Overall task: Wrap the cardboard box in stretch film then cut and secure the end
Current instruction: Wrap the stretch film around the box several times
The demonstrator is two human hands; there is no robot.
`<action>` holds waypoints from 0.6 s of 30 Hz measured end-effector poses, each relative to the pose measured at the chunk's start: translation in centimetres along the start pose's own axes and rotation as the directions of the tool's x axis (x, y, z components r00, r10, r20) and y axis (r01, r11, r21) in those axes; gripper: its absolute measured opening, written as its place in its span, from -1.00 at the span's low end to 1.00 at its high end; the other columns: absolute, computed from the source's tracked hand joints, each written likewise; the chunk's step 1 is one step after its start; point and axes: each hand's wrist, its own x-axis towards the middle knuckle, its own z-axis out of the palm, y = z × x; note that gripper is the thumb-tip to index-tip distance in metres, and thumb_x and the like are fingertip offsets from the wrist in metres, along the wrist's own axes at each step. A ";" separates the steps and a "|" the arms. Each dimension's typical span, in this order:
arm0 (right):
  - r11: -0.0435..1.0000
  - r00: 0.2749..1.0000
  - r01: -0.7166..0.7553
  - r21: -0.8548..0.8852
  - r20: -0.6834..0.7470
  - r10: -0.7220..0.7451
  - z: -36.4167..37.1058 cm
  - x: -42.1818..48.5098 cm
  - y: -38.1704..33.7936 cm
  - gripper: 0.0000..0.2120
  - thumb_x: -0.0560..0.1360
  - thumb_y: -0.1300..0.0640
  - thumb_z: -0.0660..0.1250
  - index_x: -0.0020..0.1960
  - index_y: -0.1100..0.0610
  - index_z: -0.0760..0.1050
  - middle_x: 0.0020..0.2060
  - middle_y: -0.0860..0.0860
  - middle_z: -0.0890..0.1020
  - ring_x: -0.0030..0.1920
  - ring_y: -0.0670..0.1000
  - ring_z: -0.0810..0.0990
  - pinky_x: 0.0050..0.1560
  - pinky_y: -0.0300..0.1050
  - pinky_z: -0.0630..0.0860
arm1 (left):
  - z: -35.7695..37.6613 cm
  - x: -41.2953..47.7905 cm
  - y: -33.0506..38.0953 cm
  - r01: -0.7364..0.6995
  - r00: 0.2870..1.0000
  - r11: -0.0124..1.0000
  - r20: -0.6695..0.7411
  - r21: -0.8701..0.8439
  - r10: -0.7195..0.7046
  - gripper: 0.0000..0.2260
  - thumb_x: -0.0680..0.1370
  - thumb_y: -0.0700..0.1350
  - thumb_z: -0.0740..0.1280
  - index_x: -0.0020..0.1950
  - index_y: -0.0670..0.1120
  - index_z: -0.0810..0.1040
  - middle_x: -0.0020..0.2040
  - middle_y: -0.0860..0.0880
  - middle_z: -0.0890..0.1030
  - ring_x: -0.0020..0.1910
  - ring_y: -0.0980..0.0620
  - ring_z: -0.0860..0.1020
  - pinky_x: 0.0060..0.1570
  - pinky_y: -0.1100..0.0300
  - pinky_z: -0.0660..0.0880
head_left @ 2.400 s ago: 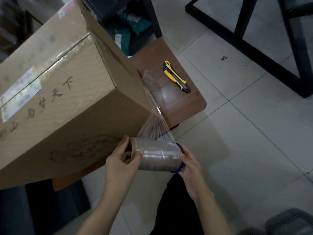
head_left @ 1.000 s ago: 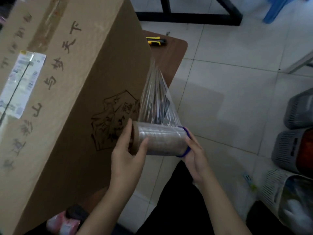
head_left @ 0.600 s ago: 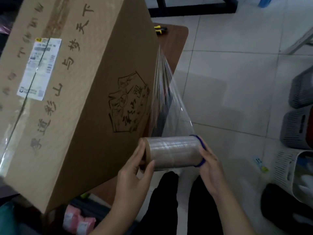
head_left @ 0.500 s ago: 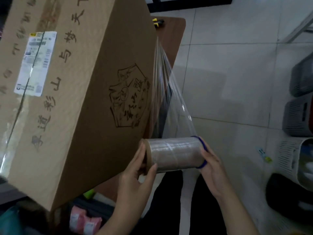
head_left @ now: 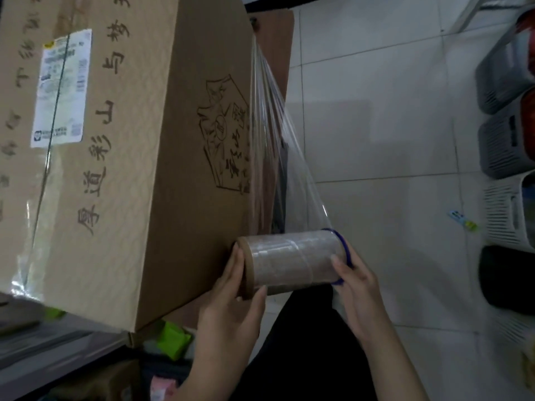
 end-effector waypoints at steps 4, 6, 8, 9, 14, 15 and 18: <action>1.000 1.000 -0.013 0.025 -0.022 0.014 -0.5 -1.4 1.8 -0.53 0.42 0.14 0.33 0.33 0.09 0.49 0.25 0.15 0.59 0.23 0.10 0.58 0.13 -0.07 0.56 | 0.1 -0.4 -1.2 -0.024 1.000 0.998 0.014 -0.066 0.025 -0.44 0.37 0.04 0.32 0.33 0.22 0.23 0.38 0.25 0.32 0.33 0.38 0.29 0.28 0.40 0.30; 1.000 0.999 -0.014 0.023 -0.032 0.014 -0.4 -2.6 2.8 -0.52 0.44 0.14 0.32 0.37 0.08 0.46 0.25 0.10 0.61 0.26 0.09 0.56 0.27 0.05 0.47 | -0.2 -1.3 -2.2 -0.069 0.997 0.997 0.038 -0.027 0.070 -0.43 0.37 0.13 0.29 0.35 0.20 0.21 0.39 0.25 0.30 0.34 0.40 0.27 0.27 0.40 0.32; 1.000 0.999 0.005 0.029 -0.041 -0.003 -0.2 -3.7 3.4 -0.53 0.46 0.15 0.31 0.38 0.06 0.44 0.25 0.07 0.61 0.26 0.07 0.56 0.28 0.04 0.45 | -0.9 -2.2 -3.1 -0.117 0.993 0.993 0.031 -0.016 0.117 -0.43 0.37 0.16 0.28 0.37 0.20 0.23 0.40 0.25 0.29 0.36 0.35 0.28 0.28 0.29 0.37; 0.999 0.999 0.017 0.035 -0.044 -0.016 0.0 -4.2 3.6 -0.53 0.47 0.16 0.31 0.38 0.06 0.45 0.24 0.07 0.61 0.25 0.06 0.57 0.26 -0.01 0.48 | -1.2 -2.6 -3.4 -0.137 0.990 0.990 0.027 -0.017 0.137 -0.44 0.38 0.15 0.29 0.37 0.21 0.24 0.41 0.25 0.29 0.38 0.31 0.29 0.27 0.24 0.39; 0.997 0.997 0.063 0.042 -0.053 -0.061 0.5 -6.2 4.2 -0.53 0.46 0.15 0.31 0.37 0.04 0.45 0.24 0.04 0.62 0.27 0.06 0.56 0.24 -0.03 0.51 | -2.5 -3.8 -4.2 -0.257 0.965 0.966 0.050 -0.020 0.258 -0.44 0.44 -0.03 0.34 0.42 0.17 0.27 0.45 0.19 0.30 0.41 0.19 0.29 0.23 0.26 0.42; 0.997 0.996 0.071 0.035 -0.056 -0.068 0.6 -6.4 4.3 -0.53 0.46 0.14 0.31 0.38 0.04 0.45 0.25 0.04 0.61 0.28 0.07 0.55 0.28 0.04 0.46 | -2.6 -3.8 -4.2 -0.252 0.965 0.967 0.061 -0.026 0.253 -0.44 0.44 -0.05 0.34 0.41 0.18 0.27 0.44 0.16 0.31 0.41 0.21 0.30 0.24 0.28 0.41; 0.994 0.990 0.101 0.028 -0.097 -0.098 0.8 -6.4 5.0 -0.53 0.47 0.14 0.31 0.38 0.05 0.44 0.27 0.07 0.59 0.30 0.12 0.53 0.31 0.15 0.39 | -2.8 -3.5 -4.6 -0.254 0.965 0.967 0.060 -0.026 0.255 -0.44 0.44 -0.19 0.39 0.34 0.19 0.29 0.41 0.06 0.38 0.38 0.23 0.33 0.22 0.34 0.41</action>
